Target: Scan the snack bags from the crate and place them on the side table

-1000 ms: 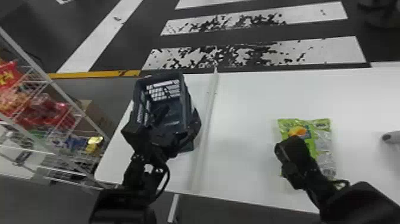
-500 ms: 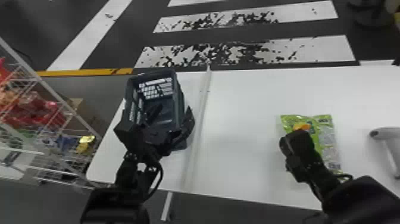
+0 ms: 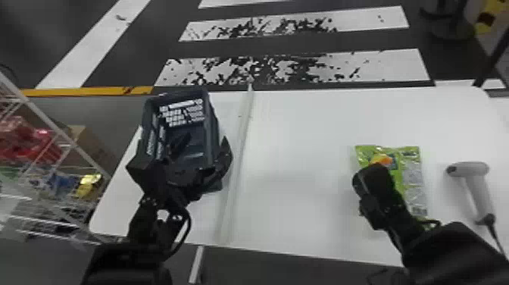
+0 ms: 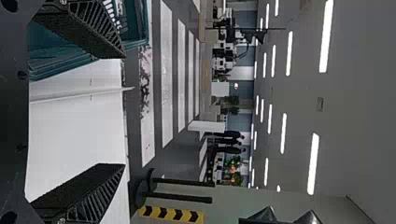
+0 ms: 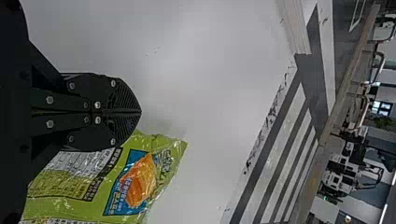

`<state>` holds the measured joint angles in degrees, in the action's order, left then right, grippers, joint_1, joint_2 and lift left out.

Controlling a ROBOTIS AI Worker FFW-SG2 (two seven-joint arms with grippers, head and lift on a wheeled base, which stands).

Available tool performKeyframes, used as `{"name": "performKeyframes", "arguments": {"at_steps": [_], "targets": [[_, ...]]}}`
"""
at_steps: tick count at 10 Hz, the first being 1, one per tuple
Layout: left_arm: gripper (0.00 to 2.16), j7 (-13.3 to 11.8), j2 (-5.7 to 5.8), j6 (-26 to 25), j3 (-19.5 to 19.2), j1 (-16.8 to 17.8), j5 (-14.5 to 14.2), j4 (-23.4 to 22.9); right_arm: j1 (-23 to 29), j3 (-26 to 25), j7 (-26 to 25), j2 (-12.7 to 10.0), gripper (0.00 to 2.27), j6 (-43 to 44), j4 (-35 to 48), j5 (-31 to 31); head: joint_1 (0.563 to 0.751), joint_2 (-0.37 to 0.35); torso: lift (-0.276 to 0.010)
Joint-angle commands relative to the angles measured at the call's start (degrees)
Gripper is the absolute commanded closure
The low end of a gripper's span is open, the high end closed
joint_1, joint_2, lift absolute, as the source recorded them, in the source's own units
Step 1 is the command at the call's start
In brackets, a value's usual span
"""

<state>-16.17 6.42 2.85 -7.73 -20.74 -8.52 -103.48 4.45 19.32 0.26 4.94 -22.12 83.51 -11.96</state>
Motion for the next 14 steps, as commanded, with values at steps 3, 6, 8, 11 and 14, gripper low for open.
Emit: {"name": "performKeyframes", "arguments": {"at_steps": [3,6,8,11,14], "targets": [[0.03,0.0,0.0,0.0,0.0,0.0,0.0,-0.1,4.2,-1.5,0.0,0.4,2.15,0.4,7.0,0.9,0.695,0.175,-0.05],[0.04,0.3,-0.26,0.2,0.1,-0.4,-0.1,-1.1,10.6,-3.4,-0.2,0.5,0.63,0.2,20.1,1.9,0.695,0.185,-0.05],[0.04,1.1,-0.26,0.0,0.3,-0.6,-0.1,-1.5,12.0,-6.5,-0.3,0.6,0.06,-1.4,22.9,1.9,0.695,0.175,-0.05],[0.04,3.7,-0.35,0.2,1.3,-1.2,0.1,-2.6,13.6,-13.9,-0.1,1.0,0.07,-3.7,24.8,3.0,0.695,0.119,-0.05],[0.04,3.5,-0.44,0.0,1.8,-1.2,0.2,-2.4,14.0,-19.3,-0.1,2.1,0.07,-8.6,25.1,2.9,0.695,0.015,-0.05]]}}
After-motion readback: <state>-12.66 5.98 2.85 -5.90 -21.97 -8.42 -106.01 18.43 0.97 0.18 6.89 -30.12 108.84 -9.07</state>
